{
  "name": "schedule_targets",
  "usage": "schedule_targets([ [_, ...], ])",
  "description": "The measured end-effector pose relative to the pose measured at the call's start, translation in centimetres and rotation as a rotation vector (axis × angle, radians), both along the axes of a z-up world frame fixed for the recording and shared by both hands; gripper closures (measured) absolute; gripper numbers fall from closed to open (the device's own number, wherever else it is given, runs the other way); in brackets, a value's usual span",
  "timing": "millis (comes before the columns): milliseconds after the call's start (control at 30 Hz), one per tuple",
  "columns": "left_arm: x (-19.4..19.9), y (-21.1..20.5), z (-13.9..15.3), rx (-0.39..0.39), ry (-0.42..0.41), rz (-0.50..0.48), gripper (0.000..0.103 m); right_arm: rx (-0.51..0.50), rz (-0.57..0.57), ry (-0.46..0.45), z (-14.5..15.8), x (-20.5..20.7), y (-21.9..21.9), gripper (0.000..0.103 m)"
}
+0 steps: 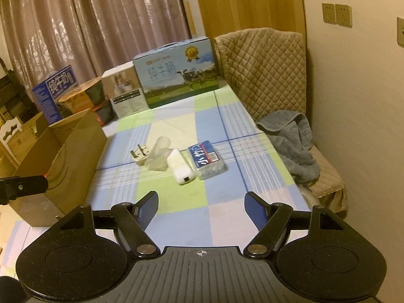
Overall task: Organize rigid objects
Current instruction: 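Move both tools over the table toward the clear cup and blue floss box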
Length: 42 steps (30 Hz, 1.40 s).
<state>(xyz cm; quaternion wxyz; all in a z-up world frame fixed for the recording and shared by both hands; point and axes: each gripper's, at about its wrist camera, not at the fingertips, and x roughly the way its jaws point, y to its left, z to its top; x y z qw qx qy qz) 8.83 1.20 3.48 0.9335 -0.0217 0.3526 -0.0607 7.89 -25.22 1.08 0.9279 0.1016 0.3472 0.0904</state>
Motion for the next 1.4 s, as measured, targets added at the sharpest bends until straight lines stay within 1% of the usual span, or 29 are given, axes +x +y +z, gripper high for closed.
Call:
schedule_targets([
  [200,2.5,-1.1,-1.3,-0.007,0.020,-0.012,0.001,-0.005,-0.007,-0.002,-0.4,1.3,-0.9,0.031],
  [433,5.5,-2.0,-3.1,0.012,0.033,-0.037,0.001,-0.014,0.017,0.007,-1.5,4.0,-1.3,0.031],
  [600,8.1,-2.3,-4.8,0.040,0.055,-0.034,0.001,-0.025,0.052,0.008,-2.8,6.7,-0.9,0.031],
  [833,11.9,-2.3,-7.8,0.037,0.100,-0.019,0.001,-0.049,0.115,0.011,-5.5,10.9,0.0,0.031],
  [900,13.0,-2.4,-8.7,0.046,0.116,-0.016,0.006,-0.046,0.134,0.019,-6.3,12.2,0.2,0.031],
  [933,13.4,-2.5,-9.1,0.050,0.124,-0.014,0.011,-0.036,0.149,0.022,-6.8,12.8,0.3,0.031],
  [1100,15.4,-2.3,-10.9,0.038,0.140,-0.006,0.012,-0.041,0.199,0.032,-8.7,15.5,1.4,0.031],
  [1200,16.4,-2.3,-11.8,0.024,0.145,-0.006,0.012,-0.061,0.214,0.039,-9.6,16.7,2.1,0.031],
  [1400,18.2,-2.3,-13.1,-0.011,0.155,-0.011,0.015,-0.081,0.212,0.059,-11.1,18.9,3.0,0.034],
])
